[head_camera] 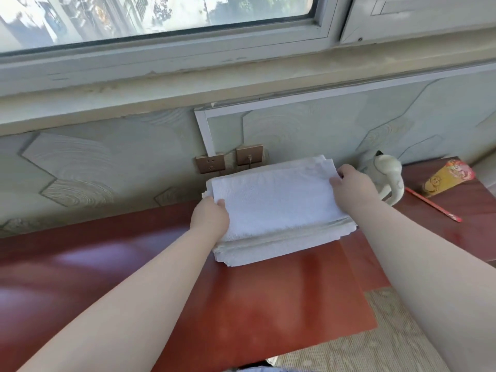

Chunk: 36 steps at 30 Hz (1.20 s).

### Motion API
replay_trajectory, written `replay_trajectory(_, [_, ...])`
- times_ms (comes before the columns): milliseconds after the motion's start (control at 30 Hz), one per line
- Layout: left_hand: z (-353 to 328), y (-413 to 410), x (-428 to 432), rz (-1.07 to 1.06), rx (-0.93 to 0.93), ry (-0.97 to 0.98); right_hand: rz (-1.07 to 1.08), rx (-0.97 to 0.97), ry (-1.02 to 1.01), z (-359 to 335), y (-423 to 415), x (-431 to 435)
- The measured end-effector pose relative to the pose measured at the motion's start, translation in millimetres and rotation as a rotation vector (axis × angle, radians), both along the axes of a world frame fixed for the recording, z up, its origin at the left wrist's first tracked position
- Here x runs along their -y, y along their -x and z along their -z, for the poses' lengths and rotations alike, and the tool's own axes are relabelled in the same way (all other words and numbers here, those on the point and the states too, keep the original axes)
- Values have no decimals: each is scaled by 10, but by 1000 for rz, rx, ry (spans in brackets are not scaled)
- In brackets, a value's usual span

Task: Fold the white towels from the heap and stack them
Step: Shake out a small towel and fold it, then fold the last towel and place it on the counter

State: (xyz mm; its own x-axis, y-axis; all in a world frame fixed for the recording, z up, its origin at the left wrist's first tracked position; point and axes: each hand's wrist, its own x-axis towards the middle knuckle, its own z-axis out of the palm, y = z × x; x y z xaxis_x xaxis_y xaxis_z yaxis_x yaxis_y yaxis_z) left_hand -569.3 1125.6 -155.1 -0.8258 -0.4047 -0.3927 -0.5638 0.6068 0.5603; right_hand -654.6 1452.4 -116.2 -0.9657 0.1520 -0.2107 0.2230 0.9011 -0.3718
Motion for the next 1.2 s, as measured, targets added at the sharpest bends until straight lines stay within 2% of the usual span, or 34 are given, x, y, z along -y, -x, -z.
replay_trajectory(167, [-102, -141, -115, -20, -14, 107, -66, 22, -126, 85, -83, -66])
replay_trajectory(267, [-266, -111, -201, 2, -32, 356, -183, -259, -211, 117, -167, 25])
replay_trajectory(333, [-295, -97, -263, 188, -176, 559, -351, -381, -289, 119, -200, 151])
replay_trajectory(400, [-226, -67, -294, 518, -195, 596, -524, -231, -303, 142, -214, 276])
replay_trajectory(467, [-84, -70, -280, 722, -71, 524, -609, -40, -300, 242, -225, 316])
replay_trajectory(567, [30, -110, -200, 665, 16, 433, -612, 43, -268, 350, -263, 291])
replay_trajectory(667, [4, -169, -114, 607, 7, 450, -564, 3, -271, 298, -322, 355])
replay_trajectory(833, [-118, -520, 252, 500, -24, 497, -506, -58, -98, 46, -764, 766])
replay_trajectory(1033, [-263, -1436, 999, 337, -34, 489, -582, -89, -40, -78, -1470, 1554])
replay_trajectory(1200, [-315, -2603, 1781, 258, -46, 453, -649, -128, 33, -89, -2340, 2438])
